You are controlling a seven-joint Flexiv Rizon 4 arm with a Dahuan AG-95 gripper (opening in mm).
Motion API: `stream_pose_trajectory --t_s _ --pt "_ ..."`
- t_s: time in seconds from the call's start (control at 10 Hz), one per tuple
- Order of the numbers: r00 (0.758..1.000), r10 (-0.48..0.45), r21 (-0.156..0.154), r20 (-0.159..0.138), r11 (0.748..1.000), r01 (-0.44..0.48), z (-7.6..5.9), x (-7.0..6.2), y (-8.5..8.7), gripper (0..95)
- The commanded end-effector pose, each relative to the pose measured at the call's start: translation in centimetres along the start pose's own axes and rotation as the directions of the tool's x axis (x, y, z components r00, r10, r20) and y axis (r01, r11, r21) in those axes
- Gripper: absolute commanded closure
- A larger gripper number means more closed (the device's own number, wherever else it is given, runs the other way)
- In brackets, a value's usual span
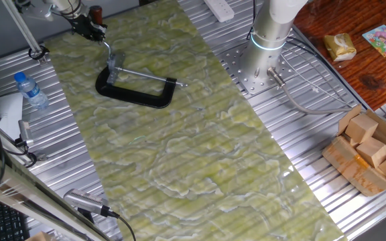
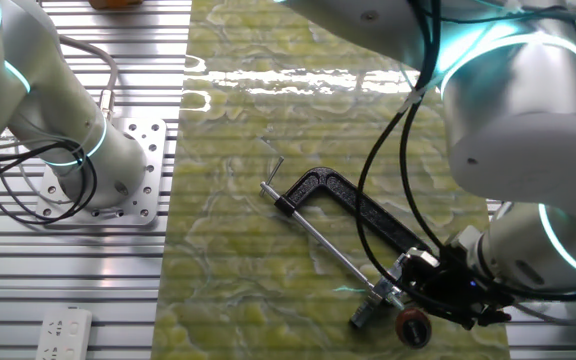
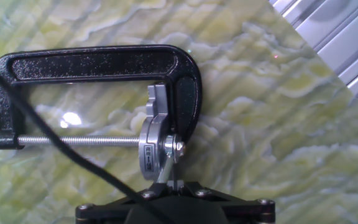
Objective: Push down the lever
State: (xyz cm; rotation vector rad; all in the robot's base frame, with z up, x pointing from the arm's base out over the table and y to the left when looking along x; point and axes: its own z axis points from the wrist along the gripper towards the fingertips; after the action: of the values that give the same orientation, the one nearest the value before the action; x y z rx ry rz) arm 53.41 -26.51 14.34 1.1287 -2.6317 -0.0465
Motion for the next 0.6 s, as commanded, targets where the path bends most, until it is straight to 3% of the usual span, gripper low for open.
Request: stream_pose_trajectory --t_s 0.1,0.6 --pt "1.000 0.001 0.000 0.001 1.000 -0.001 0.13 -0.04 -0.15 95.0" --pt "1.000 -0.001 0.007 -0.003 1.000 0.001 0.81 0.38 -0.21 95.0"
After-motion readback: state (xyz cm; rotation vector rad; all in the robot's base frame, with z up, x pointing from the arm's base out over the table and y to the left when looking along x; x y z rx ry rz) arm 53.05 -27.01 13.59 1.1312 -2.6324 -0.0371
